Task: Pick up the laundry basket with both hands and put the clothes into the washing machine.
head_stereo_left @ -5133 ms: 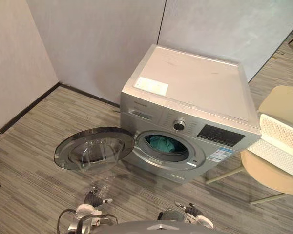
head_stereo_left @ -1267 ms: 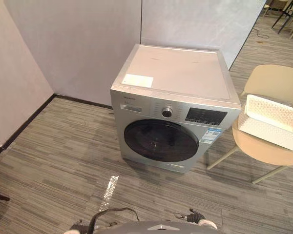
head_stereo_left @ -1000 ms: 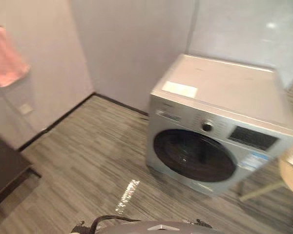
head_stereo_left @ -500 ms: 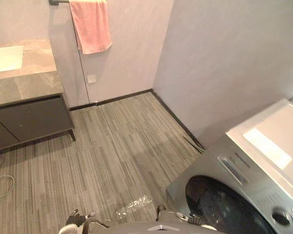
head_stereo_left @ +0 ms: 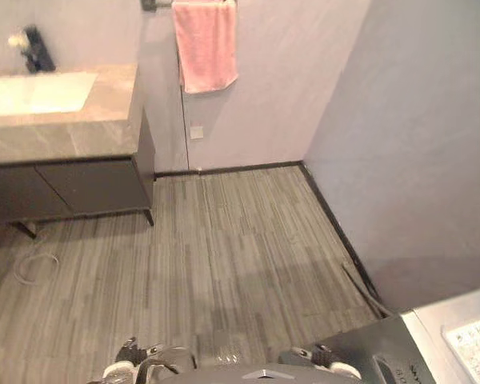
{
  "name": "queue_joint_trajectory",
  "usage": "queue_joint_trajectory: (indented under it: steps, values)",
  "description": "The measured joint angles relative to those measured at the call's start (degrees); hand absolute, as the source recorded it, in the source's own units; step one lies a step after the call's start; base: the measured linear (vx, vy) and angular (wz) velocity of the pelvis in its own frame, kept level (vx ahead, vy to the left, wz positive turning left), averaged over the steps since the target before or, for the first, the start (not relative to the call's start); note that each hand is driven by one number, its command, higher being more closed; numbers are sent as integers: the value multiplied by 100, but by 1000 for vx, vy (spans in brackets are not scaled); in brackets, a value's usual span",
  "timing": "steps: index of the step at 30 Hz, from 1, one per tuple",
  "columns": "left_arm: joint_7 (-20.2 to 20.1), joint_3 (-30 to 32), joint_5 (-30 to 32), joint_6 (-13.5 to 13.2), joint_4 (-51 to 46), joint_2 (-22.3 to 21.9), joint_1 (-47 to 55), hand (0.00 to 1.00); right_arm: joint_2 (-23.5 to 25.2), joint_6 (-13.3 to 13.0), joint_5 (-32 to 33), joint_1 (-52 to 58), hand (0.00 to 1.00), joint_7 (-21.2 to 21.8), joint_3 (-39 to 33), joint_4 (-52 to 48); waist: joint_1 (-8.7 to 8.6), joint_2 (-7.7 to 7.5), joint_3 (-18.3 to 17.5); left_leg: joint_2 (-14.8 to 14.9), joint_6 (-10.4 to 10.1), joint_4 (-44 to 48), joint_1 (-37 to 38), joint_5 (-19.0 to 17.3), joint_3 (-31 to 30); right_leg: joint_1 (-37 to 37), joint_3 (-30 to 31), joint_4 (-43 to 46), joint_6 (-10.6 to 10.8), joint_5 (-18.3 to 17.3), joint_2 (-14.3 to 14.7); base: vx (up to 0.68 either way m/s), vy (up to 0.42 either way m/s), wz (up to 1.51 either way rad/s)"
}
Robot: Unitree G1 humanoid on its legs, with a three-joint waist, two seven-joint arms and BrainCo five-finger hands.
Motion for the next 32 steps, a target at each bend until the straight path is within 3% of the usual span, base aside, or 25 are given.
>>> queue_joint_trajectory:
  steps: [2,3,4,9,12,13,14,15,17,18,19,22,23,28,32]
  values:
    - [-4,7,99,19,208,4,54,0,135,-48,74,24,0,0,-41,-16,-16,-59,-20,-173,15,-823,403,415,-78,56,39,-87,-26,113,-37,-22,12,2]
    - [-6,1,209,25,303,-15,139,0,153,-77,80,62,0,0,-28,-36,-53,-5,-89,-256,25,-1532,737,762,-82,101,55,-163,-27,142,-35,-47,58,14]
    - [-7,-22,295,30,357,-16,164,0,178,-121,103,83,0,1,-28,-67,-135,17,-138,-284,35,-1731,783,863,-158,114,25,-226,-25,144,-30,-57,57,18]
    - [-1,-100,436,23,362,1,162,0,194,-138,134,105,0,16,24,-123,-196,30,-150,-367,3,-1734,788,932,-328,279,-17,-430,107,20,-60,-82,7,18]
    - [-2,-99,426,22,362,41,158,0,200,-133,117,114,0,16,75,-126,-196,-45,-164,-432,52,-1731,788,914,-357,282,-97,-338,262,-107,-155,-64,30,17]
    - [-2,-99,417,17,362,41,163,0,208,-134,110,114,0,16,128,-139,-192,-107,-202,-474,71,-1730,795,899,-354,280,-89,-301,349,-144,-203,2,60,10]
    - [-3,-112,395,14,362,48,177,0,208,-131,110,123,0,16,142,-204,-202,-121,-210,-536,116,-1731,798,866,-370,257,-20,-173,649,-184,-269,19,69,5]
    - [-4,-113,386,14,365,53,183,0,205,-133,109,127,0,19,158,-219,-207,-105,-189,-559,145,-1732,795,845,-402,217,34,-54,753,-225,-291,49,59,1]
    - [2,-110,382,13,454,24,183,0,176,-169,123,90,0,34,295,-243,-243,-59,-176,-553,178,-1729,814,828,-465,-28,478,609,543,4,-258,79,89,12]
    - [-3,-106,383,14,460,29,156,0,147,-166,124,74,0,36,355,-234,-274,22,-146,-497,196,-1729,852,852,-548,-185,673,810,276,60,-200,110,107,33]
    - [-3,-108,385,13,452,60,154,0,177,-162,126,84,0,42,373,-225,-282,-52,-155,-465,197,-1729,854,843,-615,-183,800,756,97,-20,-154,100,51,29]
    - [-9,-106,384,17,454,143,129,0,219,-163,132,101,0,44,489,-221,-298,-188,-196,-484,166,-1729,775,834,-783,-176,968,349,78,16,-70,67,-23,35]
    - [-13,-96,384,18,454,141,128,0,215,-162,131,100,0,48,536,-218,-291,-198,-198,-517,146,-1728,781,833,-866,-124,961,101,37,187,-12,52,-68,29]
    - [2,24,376,18,499,68,148,0,137,-161,110,73,0,55,740,-189,-226,-139,-236,-496,62,-1730,821,892,-920,245,918,-441,133,111,48,49,-98,8]
    - [14,18,217,14,543,-12,147,0,99,-168,120,40,0,43,662,-161,-289,-32,-218,-403,-22,-1734,910,941,-1070,490,651,-587,124,111,122,-17,-98,22]
